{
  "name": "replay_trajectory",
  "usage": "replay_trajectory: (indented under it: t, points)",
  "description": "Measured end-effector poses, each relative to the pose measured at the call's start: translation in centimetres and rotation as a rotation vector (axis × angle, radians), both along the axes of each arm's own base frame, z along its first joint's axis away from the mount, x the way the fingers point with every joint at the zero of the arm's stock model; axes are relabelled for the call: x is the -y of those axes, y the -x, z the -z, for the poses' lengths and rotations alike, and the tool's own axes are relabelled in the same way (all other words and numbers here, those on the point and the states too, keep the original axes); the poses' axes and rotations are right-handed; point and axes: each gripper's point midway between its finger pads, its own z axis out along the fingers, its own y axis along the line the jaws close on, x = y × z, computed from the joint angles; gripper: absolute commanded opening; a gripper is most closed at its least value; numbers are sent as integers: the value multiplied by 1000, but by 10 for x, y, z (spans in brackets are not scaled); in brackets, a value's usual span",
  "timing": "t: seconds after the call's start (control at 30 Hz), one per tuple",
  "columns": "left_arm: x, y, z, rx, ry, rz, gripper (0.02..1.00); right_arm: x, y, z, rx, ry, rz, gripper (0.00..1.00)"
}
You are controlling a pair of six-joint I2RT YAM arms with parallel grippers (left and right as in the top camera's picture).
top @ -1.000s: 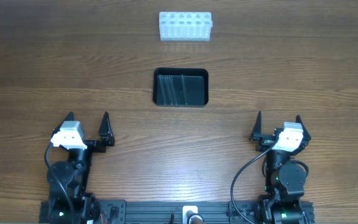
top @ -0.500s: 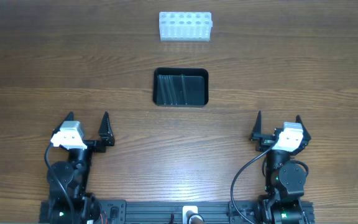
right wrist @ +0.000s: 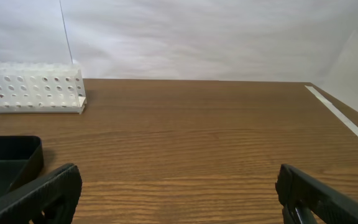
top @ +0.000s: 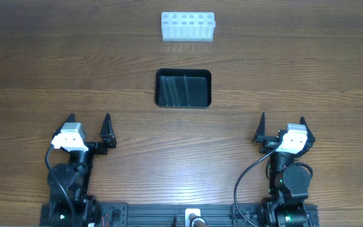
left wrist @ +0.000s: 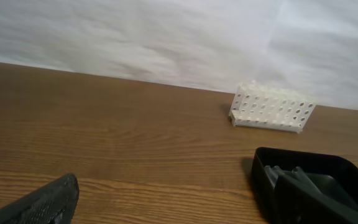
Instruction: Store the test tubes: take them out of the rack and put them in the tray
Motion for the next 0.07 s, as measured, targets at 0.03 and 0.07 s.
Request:
replay_trajectory:
  t: [0.03, 0.07]
  points:
    - [0, 0, 0, 0, 0, 0, 1000, 0, 0, 0, 0, 0, 0, 993]
    - [0, 0, 0, 0, 0, 0, 1000, 0, 0, 0, 0, 0, 0, 991]
